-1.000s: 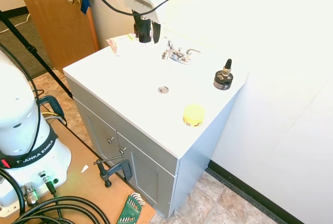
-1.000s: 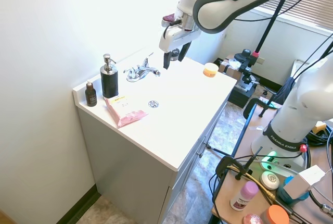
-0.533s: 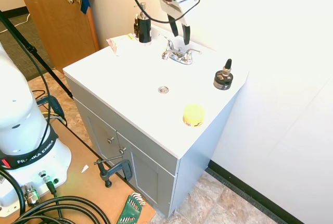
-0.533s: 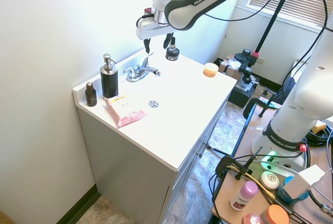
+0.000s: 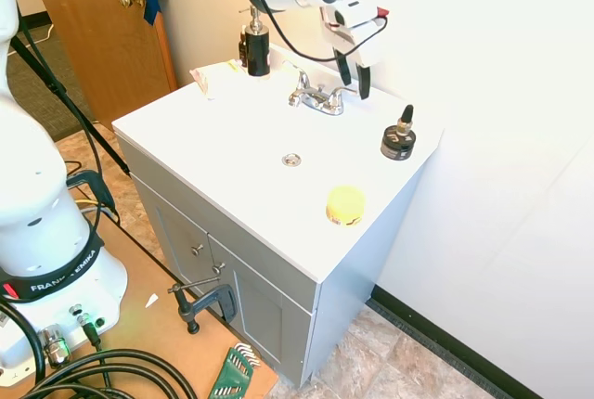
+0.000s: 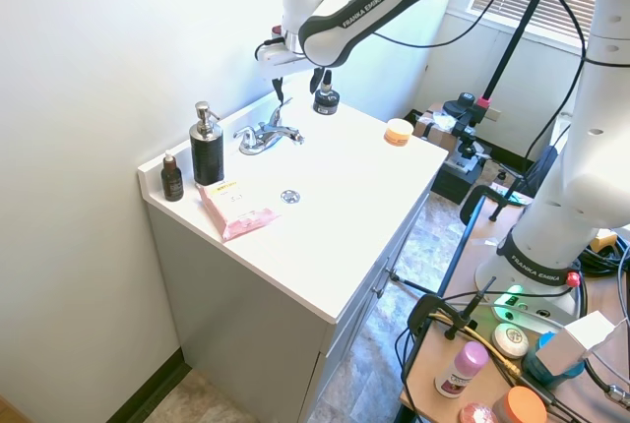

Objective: Turn on the cold water

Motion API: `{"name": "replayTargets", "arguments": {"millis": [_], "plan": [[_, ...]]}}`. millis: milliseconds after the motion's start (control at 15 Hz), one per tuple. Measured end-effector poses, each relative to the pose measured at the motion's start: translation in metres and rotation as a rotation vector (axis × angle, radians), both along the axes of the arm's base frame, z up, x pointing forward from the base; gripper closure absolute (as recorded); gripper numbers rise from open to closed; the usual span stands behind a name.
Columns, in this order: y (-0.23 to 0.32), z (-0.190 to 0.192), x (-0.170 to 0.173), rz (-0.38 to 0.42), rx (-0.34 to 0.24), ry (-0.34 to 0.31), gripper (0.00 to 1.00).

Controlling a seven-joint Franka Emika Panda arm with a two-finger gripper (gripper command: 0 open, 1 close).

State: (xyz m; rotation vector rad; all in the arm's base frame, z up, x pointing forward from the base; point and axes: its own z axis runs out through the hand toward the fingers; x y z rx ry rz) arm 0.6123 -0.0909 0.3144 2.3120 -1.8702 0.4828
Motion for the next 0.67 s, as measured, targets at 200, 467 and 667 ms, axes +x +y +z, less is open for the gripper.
{"name": "replayTargets", "arguments": {"millis": [200,467,667], "plan": [[-0.001,-0.011,-0.004,-0.003,0.004,0.019,0.00],[0.010,-0.018,-0.033,0.019,0.033,0.049,0.00],[0.015,-0.008,-0.063,0.038,0.070,0.059,0.00]]}}
